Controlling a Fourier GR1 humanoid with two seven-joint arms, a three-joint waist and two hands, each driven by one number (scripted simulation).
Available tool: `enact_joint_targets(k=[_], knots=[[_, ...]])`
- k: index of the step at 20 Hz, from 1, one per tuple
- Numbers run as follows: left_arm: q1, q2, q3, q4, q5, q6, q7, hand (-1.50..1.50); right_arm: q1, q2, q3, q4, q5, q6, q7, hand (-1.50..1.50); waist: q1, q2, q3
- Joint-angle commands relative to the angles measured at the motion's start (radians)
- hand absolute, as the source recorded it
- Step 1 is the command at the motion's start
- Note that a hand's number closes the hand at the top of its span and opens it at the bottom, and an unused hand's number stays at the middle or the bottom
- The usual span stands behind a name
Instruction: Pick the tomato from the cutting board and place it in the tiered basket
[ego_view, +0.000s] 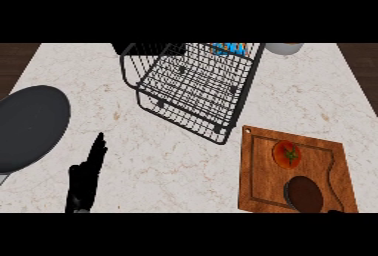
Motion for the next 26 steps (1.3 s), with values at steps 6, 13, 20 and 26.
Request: enact_joint_targets(k=[6,13,20,26], knots=[[0.062,-0.005,-0.006,-0.082,-0.034,0.004,0.024,0.0,-0.179,0.092,0.179,0.076,0.372,0.086,0.312,-1.5,0.008,-0.001,0.002],[-0.005,-0.012,0.035,-0.081,-0.038,-0.014,0.096,0.0,-0.284,0.168,0.238,0.14,0.464,0.247,0.448,-1.5,0.0,-0.001,0.002],[0.011,-0.054,0.068,-0.027,-0.09,-0.035,0.046,0.0,-0.334,0.295,0.228,0.215,0.483,0.296,0.388,-1.5,-0.004,-0.002,0.003],[0.007,-0.051,0.091,-0.005,-0.088,-0.071,0.021,0.0,-0.353,0.305,0.244,0.229,0.523,0.431,0.503,-1.5,-0.005,-0.001,0.002]])
